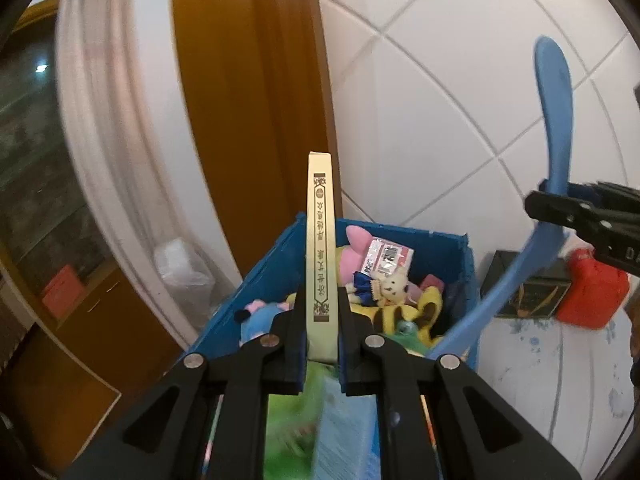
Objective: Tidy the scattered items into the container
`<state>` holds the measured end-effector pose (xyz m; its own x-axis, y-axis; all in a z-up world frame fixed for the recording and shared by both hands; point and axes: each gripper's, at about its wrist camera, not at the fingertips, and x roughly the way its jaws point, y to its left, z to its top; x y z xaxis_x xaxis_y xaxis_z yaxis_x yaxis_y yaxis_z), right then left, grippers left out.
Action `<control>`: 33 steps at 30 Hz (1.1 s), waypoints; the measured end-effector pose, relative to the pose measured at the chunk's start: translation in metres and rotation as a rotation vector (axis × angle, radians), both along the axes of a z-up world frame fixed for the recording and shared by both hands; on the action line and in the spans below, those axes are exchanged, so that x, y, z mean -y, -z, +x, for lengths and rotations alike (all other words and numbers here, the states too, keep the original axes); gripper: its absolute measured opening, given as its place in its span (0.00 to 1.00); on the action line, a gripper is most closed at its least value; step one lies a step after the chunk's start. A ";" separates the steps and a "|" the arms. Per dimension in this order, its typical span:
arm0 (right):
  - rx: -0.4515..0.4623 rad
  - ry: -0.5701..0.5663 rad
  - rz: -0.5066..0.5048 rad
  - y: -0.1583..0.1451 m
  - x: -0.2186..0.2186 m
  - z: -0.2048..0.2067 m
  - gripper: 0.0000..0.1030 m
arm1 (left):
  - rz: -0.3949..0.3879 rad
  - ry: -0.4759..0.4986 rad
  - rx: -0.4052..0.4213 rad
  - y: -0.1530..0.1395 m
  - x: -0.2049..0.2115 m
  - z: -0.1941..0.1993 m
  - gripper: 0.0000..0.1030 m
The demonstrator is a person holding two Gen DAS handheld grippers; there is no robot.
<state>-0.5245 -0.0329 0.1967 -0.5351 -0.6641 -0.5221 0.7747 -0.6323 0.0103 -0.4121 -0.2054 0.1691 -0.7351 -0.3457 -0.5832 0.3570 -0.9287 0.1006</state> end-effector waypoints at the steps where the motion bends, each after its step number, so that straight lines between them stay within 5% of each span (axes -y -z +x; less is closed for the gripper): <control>1: 0.013 0.014 0.011 0.003 0.015 -0.009 0.37 | 0.006 0.017 0.016 0.005 0.011 -0.011 0.11; 8: 0.111 0.090 0.116 0.044 0.093 -0.057 0.37 | 0.047 0.127 0.099 0.050 0.054 -0.071 0.11; 11: 0.159 0.106 0.150 0.067 0.111 -0.073 0.38 | 0.075 0.178 0.156 0.068 0.059 -0.084 0.31; 13: 0.203 0.108 0.160 0.081 0.116 -0.082 0.46 | 0.041 0.171 0.158 0.081 0.060 -0.087 0.66; 15: 0.234 0.119 0.176 0.092 0.123 -0.087 0.57 | 0.023 0.177 0.148 0.089 0.059 -0.088 0.75; 18: 0.252 0.129 0.192 0.106 0.128 -0.086 0.78 | 0.014 0.193 0.155 0.098 0.056 -0.083 0.75; 21: 0.248 0.145 0.196 0.109 0.122 -0.083 0.93 | 0.017 0.194 0.153 0.101 0.054 -0.071 0.75; 30: 0.157 0.142 0.126 0.092 0.060 -0.005 1.00 | 0.036 0.162 0.062 0.077 0.024 0.020 0.76; 33: 0.124 0.146 0.062 0.086 0.021 0.046 1.00 | 0.048 0.149 0.002 0.072 -0.004 0.064 0.98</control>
<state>-0.4781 -0.0537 0.1107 -0.5523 -0.5485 -0.6278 0.6700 -0.7401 0.0572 -0.3484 -0.2017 0.0973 -0.7752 -0.2043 -0.5977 0.2144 -0.9752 0.0553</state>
